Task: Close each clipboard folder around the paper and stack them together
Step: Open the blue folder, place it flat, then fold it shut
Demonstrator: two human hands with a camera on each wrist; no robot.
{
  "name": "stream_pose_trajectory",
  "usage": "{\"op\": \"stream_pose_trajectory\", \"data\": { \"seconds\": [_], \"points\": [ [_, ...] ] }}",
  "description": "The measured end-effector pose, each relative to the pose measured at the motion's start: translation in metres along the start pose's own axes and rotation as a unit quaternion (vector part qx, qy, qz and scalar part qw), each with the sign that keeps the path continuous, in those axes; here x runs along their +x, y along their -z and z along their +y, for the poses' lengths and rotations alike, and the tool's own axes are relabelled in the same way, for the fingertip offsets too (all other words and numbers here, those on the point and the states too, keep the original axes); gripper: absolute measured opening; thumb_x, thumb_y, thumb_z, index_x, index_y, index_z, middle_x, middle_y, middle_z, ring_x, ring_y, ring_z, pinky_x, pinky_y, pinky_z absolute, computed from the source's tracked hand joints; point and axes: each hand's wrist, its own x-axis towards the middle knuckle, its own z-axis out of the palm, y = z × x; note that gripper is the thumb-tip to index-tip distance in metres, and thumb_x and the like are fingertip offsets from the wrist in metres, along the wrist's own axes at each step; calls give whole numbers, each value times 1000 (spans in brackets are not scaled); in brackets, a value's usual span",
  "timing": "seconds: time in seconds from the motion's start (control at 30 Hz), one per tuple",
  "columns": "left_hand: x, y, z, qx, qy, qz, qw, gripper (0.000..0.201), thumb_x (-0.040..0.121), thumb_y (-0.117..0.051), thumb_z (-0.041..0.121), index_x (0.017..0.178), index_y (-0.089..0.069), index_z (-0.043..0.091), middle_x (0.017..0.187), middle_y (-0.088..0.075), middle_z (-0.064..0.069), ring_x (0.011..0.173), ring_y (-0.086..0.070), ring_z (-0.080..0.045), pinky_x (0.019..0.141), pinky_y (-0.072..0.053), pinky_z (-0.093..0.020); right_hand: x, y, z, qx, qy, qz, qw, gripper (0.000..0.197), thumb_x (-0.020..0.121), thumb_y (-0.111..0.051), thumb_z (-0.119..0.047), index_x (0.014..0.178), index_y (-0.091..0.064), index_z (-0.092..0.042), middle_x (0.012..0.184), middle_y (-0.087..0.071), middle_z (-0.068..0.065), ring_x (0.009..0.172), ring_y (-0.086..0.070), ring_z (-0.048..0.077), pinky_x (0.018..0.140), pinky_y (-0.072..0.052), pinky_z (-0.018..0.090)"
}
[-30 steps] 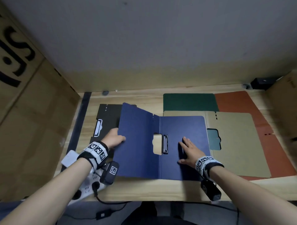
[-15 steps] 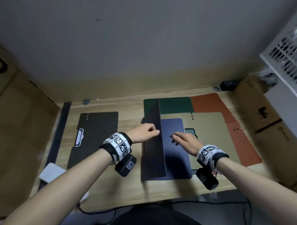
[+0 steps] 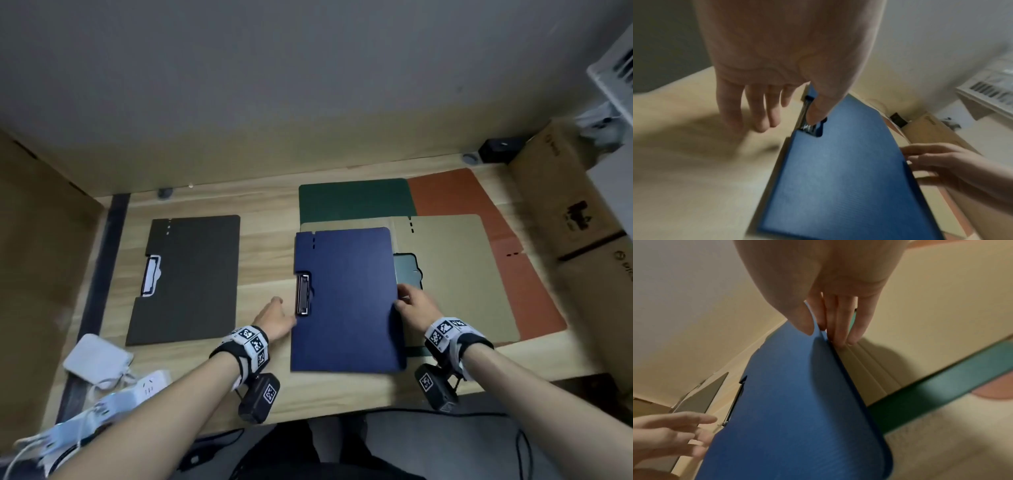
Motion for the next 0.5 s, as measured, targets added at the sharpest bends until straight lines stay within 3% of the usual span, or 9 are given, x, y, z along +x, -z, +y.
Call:
{"op": "stream_pose_trajectory", "data": {
  "seconds": [0.1,0.17,0.3,0.4,0.5],
  "points": [
    [7,-19,-10,-124,33,3,992,80,78,-65,21,147,-29,7,136,-55,-17,123,-55,-32,104,-44,-37,2,-20,0,-31,-17,32,999,33,79,-57,-20,111,-62,-13,112,-66,14,103,-62,35,88,-50,39],
    [11,-25,-11,-190,48,17,980,82,70,-68,20,144,-33,8,134,-56,-15,121,-56,-31,104,-45,-36,1,-28,-3,-50,-30,35,998,40,78,-57,-25,116,-57,-13,114,-62,15,105,-60,35,88,-47,38],
    [21,-24,-17,-287,64,28,955,65,55,-74,21,116,-57,5,116,-68,-14,106,-65,-29,98,-52,-42,5,-34,-8,-52,-39,36,997,50,79,-64,-22,126,-53,-11,121,-57,16,110,-57,34,93,-46,37],
    [21,-13,-20,-319,57,3,946,54,76,-75,10,124,-51,0,121,-64,-15,109,-61,-28,100,-49,-39,7,-35,-19,-44,-33,16,998,51,79,-66,-24,127,-52,-11,122,-55,15,109,-59,33,95,-46,37],
    [18,2,-25,-337,6,-16,941,32,87,-64,-2,118,-53,-2,122,-65,-21,101,-63,-27,82,-55,-33,8,-36,-35,-42,-25,11,999,54,82,-67,-26,131,-49,-11,126,-53,15,112,-57,32,99,-45,38]
  ]
}}
